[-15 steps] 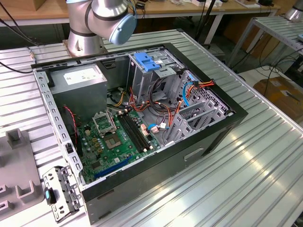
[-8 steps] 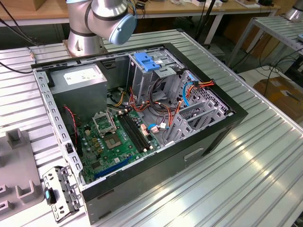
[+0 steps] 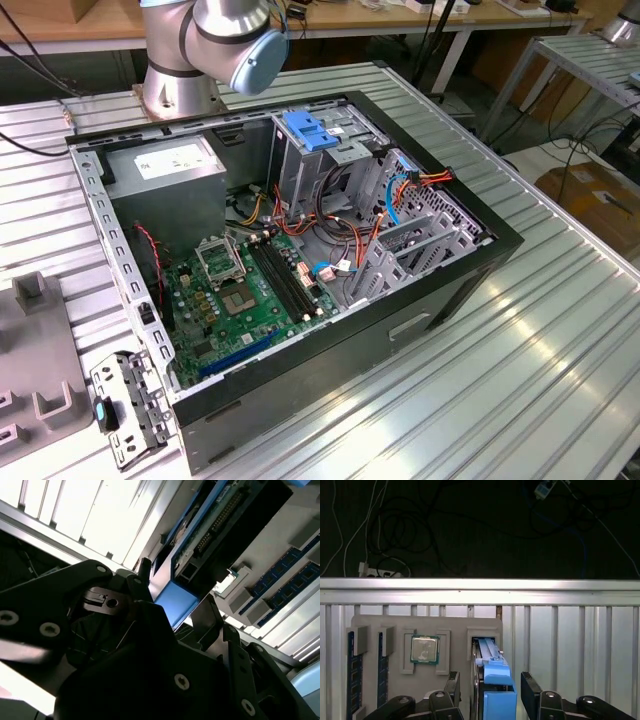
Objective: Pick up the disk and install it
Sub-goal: 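Pick up the disk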
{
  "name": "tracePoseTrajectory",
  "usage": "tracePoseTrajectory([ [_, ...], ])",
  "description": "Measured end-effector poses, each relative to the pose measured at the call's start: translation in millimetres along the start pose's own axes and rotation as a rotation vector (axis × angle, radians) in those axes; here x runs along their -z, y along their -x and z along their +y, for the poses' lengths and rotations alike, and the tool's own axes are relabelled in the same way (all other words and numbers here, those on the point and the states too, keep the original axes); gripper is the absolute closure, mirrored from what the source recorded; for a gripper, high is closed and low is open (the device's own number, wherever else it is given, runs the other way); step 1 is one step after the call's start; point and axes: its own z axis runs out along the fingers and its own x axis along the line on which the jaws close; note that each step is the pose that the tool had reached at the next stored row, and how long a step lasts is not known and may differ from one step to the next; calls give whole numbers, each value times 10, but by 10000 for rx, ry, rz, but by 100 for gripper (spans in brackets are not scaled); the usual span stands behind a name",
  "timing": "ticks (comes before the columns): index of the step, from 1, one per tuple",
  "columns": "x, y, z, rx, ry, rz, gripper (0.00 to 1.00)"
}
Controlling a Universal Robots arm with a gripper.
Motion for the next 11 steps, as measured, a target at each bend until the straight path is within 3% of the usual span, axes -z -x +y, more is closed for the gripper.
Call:
tracePoseTrajectory([
  [3, -1, 0, 0, -12, 0, -8, 42],
  [4, -2, -1, 0, -29, 1, -8, 49],
  [11, -11, -1, 0, -407, 0, -11, 49],
])
